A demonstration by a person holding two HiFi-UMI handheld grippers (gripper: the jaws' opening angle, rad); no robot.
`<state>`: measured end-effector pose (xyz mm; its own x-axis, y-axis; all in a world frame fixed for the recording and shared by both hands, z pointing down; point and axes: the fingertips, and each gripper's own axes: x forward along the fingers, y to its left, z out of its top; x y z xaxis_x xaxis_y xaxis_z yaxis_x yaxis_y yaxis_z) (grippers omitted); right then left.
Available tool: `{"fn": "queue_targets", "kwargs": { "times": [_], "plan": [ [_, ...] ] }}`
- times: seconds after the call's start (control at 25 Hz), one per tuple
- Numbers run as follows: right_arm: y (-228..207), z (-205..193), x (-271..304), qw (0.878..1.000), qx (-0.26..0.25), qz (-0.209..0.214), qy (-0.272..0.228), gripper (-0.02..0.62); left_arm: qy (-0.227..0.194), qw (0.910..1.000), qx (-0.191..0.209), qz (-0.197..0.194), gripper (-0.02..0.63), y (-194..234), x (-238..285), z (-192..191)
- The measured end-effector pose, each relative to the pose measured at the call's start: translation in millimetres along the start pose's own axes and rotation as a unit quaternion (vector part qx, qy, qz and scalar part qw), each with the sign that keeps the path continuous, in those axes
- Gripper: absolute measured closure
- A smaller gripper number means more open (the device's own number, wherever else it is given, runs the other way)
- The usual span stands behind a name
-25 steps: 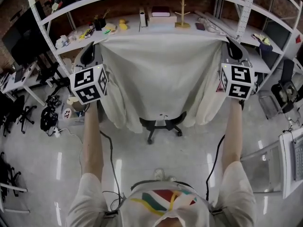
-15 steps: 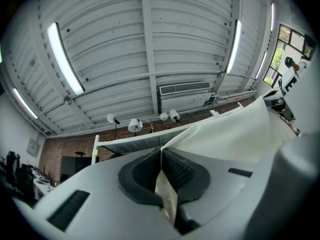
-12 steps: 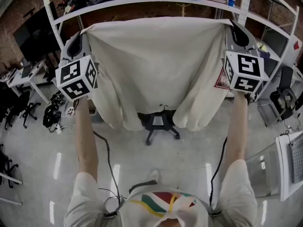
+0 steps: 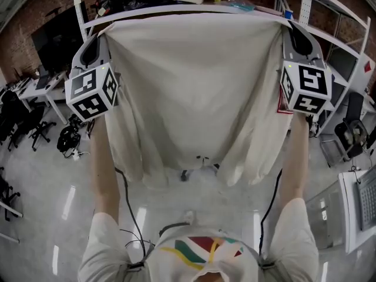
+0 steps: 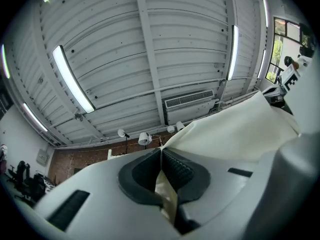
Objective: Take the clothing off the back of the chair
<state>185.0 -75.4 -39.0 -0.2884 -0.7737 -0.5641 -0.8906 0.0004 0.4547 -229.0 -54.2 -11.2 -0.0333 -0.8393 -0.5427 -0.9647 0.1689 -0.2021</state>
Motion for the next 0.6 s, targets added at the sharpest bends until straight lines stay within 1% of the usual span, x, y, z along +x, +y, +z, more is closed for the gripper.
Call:
{"fn": "queue_targets", "kwargs": {
  "times": [0.16,0.28,0.44,0.6],
  "plan": [
    [7.6,10.2,-20.0,1.000,0.009,0.006,-0.009,0.589,0.004,1.0000,-0.003,0.003,0.589,1.6,-24.9,3.0],
    [18.2,7.9,-34.8,1.000,0.019,0.013,-0.007,0.589,0.015,0.9999,-0.009,0.001,0.589,-3.5,-42.3,-4.9],
    [36.5,-12.1,-52.3,0.999,0.030,0.024,0.008,0.589,0.035,0.9991,-0.023,-0.004,0.589,-14.8,-62.1,-27.2],
    [58.9,-43.4,-71.6,0.998,0.043,0.036,0.034,0.589,0.053,0.9979,-0.035,-0.007,0.589,-32.3,-77.5,-57.9]
  ]
}}
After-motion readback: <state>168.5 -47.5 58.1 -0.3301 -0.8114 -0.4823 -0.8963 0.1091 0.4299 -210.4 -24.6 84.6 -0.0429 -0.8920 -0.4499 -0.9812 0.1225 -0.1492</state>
